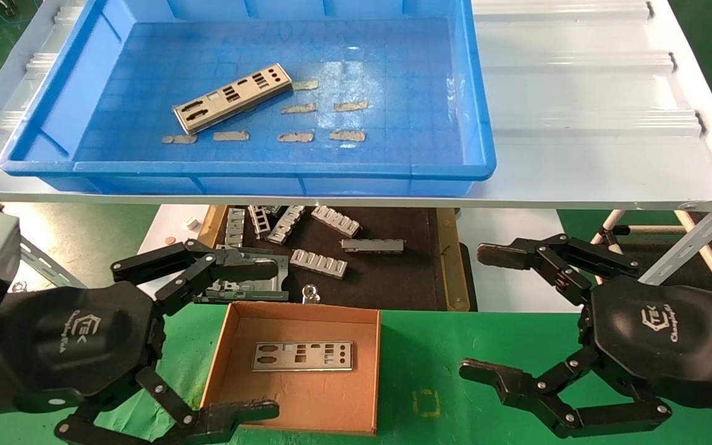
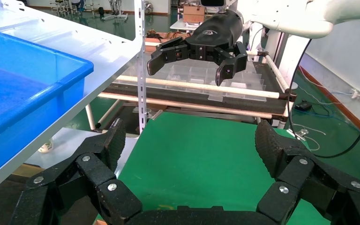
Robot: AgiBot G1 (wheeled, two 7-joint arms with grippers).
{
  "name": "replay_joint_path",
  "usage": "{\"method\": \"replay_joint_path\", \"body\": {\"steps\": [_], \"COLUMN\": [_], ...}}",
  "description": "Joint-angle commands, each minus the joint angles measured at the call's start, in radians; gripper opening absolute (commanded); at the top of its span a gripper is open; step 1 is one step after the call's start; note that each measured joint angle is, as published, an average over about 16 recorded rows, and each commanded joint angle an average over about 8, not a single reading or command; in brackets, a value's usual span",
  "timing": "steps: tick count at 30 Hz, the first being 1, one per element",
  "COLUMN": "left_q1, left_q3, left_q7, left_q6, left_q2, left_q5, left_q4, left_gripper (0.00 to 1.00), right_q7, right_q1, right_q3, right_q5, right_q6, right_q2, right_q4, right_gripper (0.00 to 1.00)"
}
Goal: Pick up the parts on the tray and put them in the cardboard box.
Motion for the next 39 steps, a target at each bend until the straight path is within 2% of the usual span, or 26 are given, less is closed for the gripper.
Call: {"method": "replay_joint_path", "body": {"steps": [1,39], "left_q1": [-0.001,-0.004], "left_q3": [0.001,0.007], "left_q7": [0.001,0.004], "left_q6": [-0.001,-0.004], "left_q2": [0.001,0.003], "left_q5": [0.001,0.004], "left_q4": [0.001,0.007], "left_gripper": [1.0,1.0], "right_q7": [0.0,0.0], "right_q1": [0.0,0.0], "right_q3": [0.0,0.0], "right_q5": [0.0,0.0], "right_q6": [0.0,0.0], "right_q2": [0.0,0.0], "right_q4": [0.0,0.0], "right_gripper": [1.0,1.0]}}
